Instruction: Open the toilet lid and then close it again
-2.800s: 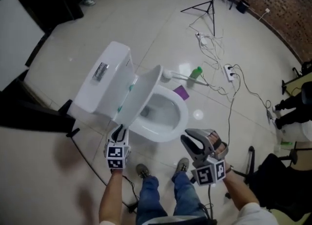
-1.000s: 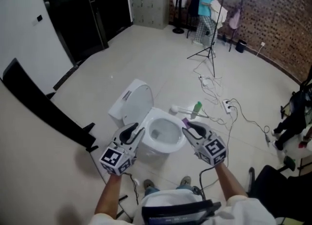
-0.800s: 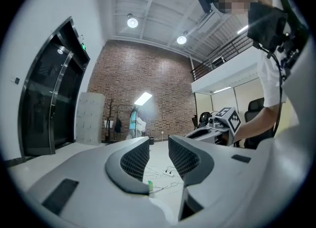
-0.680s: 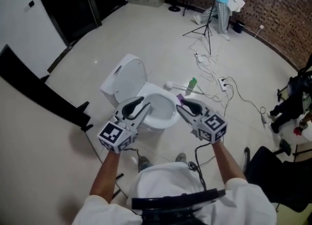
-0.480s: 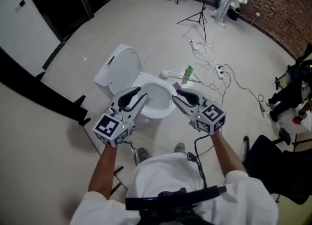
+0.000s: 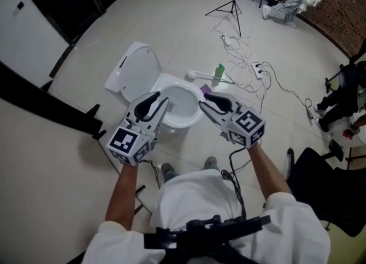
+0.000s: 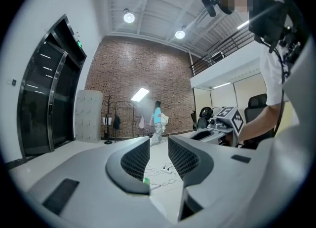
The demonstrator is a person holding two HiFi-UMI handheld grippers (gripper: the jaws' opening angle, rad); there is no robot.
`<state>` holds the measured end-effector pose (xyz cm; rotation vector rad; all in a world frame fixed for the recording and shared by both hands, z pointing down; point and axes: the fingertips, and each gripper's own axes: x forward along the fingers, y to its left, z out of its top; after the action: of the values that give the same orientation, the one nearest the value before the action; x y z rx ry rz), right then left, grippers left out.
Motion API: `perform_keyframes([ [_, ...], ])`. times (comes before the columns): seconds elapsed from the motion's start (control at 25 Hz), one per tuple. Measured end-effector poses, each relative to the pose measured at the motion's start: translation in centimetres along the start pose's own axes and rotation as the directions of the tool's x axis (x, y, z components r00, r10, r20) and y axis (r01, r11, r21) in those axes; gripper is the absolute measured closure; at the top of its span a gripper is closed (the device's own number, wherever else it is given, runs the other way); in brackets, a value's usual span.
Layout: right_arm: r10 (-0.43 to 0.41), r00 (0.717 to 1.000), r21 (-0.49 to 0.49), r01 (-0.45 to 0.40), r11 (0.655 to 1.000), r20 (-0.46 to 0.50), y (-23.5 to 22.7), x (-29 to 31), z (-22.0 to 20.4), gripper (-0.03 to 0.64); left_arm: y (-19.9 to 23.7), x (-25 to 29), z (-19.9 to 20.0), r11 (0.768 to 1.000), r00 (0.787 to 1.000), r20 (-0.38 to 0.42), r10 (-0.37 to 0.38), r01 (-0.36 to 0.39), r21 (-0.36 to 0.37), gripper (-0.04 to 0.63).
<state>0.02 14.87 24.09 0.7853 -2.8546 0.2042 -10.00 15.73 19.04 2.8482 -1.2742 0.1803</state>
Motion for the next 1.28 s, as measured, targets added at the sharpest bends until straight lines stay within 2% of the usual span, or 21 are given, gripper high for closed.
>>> perform_keyframes([
  [0.2, 0.027, 1.0, -0.015, -0.027, 1.0, 0.004, -2.8, -2.0, -0.5, 0.5, -1.1, 2.6, 0.3, 0.999, 0.999, 0.025, 0.039, -0.039, -0.016, 0.486],
  [0.6, 0.083, 0.997, -0.021, -0.083, 0.996, 0.004, -10.0, -4.3, -0.5, 0.5, -2.2, 7.8, -1.1, 0.993, 0.994, -0.01, 0.107, -0.107, -0.048, 0.486],
  [0.8, 0.109, 0.994, -0.042, -0.11, 0.993, -0.019, -14.0, -1.5, -0.8, 0.5, 1.8, 9.7, -2.7, 0.981, 0.983, -0.037, 0.178, -0.18, -0.074, 0.486],
  [0.96, 0.163, 0.985, -0.069, -0.166, 0.984, -0.051, -19.4, 2.1, 0.0, 0.5, 7.0, 11.8, -4.1, 0.957, 0.961, -0.045, 0.274, -0.277, -0.088, 0.486],
  [1.16, 0.244, 0.969, -0.085, -0.247, 0.965, -0.042, -25.7, 7.5, 2.4, 0.499, 12.9, 14.2, -5.0, 0.926, 0.924, -0.072, 0.374, -0.377, -0.023, 0.486],
  [1.28, 0.301, 0.951, -0.105, -0.308, 0.946, -0.071, -27.8, 11.1, 3.6, 0.498, 15.4, 15.3, -4.7, 0.91, 0.908, -0.068, 0.414, -0.415, -0.011, 0.486],
])
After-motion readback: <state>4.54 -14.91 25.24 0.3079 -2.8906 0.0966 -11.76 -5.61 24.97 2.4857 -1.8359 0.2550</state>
